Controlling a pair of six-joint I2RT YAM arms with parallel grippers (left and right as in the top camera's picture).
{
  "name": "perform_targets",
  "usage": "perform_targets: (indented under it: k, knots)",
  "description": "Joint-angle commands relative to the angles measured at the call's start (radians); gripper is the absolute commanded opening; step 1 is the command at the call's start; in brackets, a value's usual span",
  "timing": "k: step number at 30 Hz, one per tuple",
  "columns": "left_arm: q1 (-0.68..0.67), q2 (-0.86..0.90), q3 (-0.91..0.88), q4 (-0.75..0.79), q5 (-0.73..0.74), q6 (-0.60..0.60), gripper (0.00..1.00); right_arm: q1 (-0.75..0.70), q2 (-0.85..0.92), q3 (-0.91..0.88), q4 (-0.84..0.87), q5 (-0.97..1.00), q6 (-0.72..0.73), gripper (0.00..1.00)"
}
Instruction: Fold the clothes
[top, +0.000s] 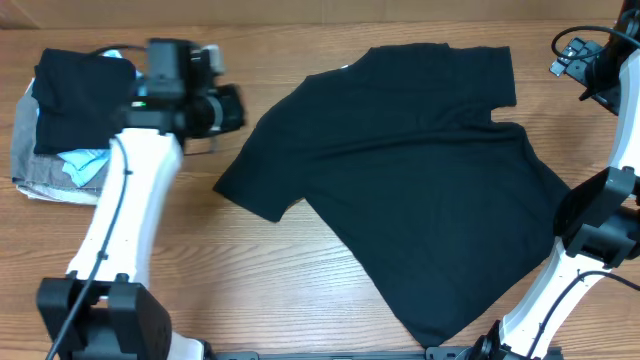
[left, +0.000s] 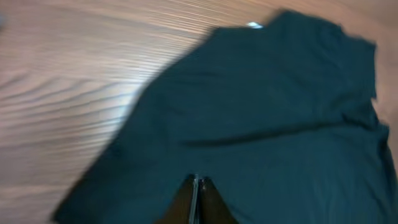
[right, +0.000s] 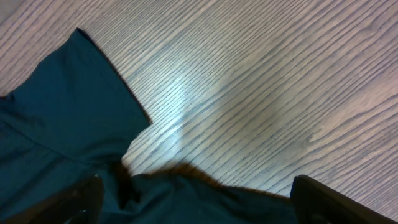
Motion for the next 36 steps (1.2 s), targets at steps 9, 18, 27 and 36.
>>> perform_targets:
  k: [9, 18, 27, 36]
  knots:
    - [-0.222, 0.243, 0.168, 0.035, -0.404, 0.051, 0.04, 0.002, -0.021, 0.019, 0.003, 0.01, 0.006, 1.0]
    - [-0.183, 0.433, 0.168, 0.169, -0.402, 0.047, 0.04, 0.002, -0.021, 0.019, 0.003, 0.01, 0.006, 1.0]
    - [-0.182, 0.512, 0.168, 0.19, -0.403, 0.048, 0.04, 0.002, -0.021, 0.019, 0.003, 0.01, 0.006, 1.0]
    - [-0.181, 0.589, 0.168, 0.09, -0.404, 0.047, 0.04, 0.002, -0.021, 0.019, 0.003, 0.01, 0.006, 1.0]
